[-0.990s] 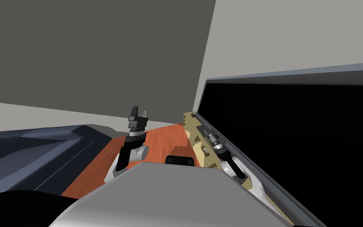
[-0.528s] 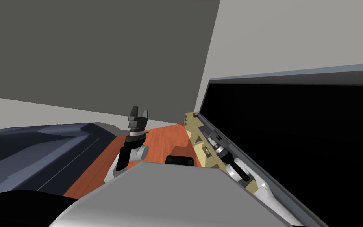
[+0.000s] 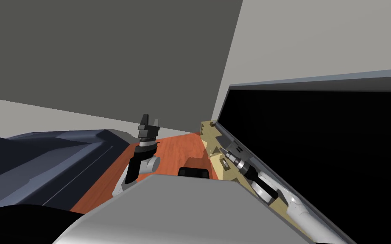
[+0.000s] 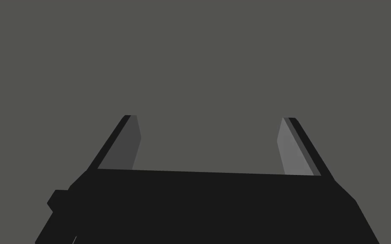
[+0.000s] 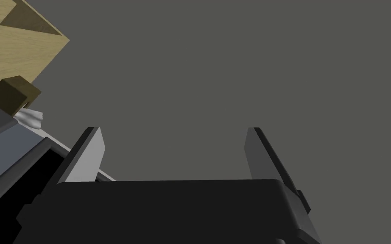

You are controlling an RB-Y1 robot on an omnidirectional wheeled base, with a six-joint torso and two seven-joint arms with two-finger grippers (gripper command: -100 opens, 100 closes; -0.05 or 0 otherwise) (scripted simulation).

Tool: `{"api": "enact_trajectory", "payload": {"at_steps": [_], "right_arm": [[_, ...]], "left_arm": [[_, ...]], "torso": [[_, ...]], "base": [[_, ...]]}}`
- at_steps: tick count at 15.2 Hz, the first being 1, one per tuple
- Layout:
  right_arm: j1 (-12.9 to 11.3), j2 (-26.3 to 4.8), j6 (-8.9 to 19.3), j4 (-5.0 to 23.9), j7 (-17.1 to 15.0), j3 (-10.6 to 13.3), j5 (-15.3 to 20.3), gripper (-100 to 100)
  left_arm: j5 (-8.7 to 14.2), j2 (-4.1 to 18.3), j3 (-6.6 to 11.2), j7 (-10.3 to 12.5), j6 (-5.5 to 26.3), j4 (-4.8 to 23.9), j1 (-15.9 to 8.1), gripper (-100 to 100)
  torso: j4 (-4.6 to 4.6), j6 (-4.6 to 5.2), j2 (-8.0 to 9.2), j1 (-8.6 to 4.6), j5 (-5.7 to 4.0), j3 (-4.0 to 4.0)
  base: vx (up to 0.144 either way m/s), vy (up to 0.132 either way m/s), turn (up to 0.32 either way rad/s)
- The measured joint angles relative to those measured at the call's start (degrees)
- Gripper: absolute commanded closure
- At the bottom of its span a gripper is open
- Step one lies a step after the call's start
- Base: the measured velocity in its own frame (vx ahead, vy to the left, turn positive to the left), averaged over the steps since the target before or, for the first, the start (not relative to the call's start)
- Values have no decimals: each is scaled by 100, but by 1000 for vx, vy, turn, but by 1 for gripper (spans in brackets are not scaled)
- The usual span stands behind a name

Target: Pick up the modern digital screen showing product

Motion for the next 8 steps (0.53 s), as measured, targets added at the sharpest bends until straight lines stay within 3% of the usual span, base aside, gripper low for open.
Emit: {"api": "enact_trajectory", "payload": {"at_steps": [8], "right_arm": [[-62, -968, -342, 740, -54, 467, 262, -100]], "left_arm": [[0, 0, 0, 0, 0, 0, 0, 0]], "torso": [[0, 1, 0, -2, 0, 0]], "base": [[-10, 34, 60]]}}
